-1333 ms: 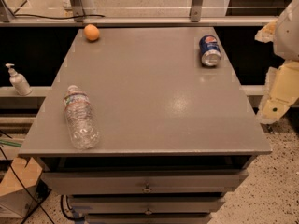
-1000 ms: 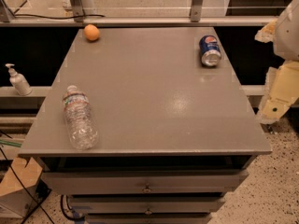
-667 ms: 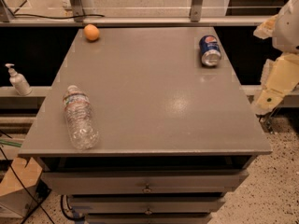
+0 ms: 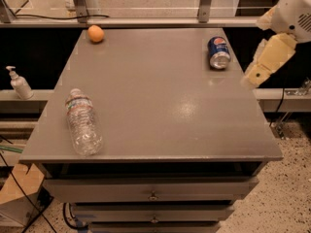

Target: Place pepsi can upright

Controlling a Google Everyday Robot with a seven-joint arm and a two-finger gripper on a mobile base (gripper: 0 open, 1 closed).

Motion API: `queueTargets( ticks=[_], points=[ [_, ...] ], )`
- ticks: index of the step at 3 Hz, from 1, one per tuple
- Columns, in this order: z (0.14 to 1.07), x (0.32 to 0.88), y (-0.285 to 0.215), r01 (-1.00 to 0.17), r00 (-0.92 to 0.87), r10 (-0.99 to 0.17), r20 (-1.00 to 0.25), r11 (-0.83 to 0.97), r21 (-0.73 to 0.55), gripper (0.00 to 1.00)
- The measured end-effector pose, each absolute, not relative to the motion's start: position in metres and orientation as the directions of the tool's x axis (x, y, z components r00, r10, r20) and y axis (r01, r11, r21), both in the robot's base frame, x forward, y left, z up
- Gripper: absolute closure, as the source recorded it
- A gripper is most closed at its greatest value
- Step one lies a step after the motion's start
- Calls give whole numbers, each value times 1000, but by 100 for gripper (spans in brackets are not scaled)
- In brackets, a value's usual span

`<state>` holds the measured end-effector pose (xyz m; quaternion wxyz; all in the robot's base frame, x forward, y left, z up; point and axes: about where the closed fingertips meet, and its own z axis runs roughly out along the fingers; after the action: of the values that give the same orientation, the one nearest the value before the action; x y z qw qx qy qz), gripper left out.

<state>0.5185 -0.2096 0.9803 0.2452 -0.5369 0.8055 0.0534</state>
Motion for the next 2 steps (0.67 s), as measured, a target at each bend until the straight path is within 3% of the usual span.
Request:
queueTargets(
  ticks=[2],
  points=[
    [970,531,-207,-874,-351,-812,-467,463,-149,0]
  ],
)
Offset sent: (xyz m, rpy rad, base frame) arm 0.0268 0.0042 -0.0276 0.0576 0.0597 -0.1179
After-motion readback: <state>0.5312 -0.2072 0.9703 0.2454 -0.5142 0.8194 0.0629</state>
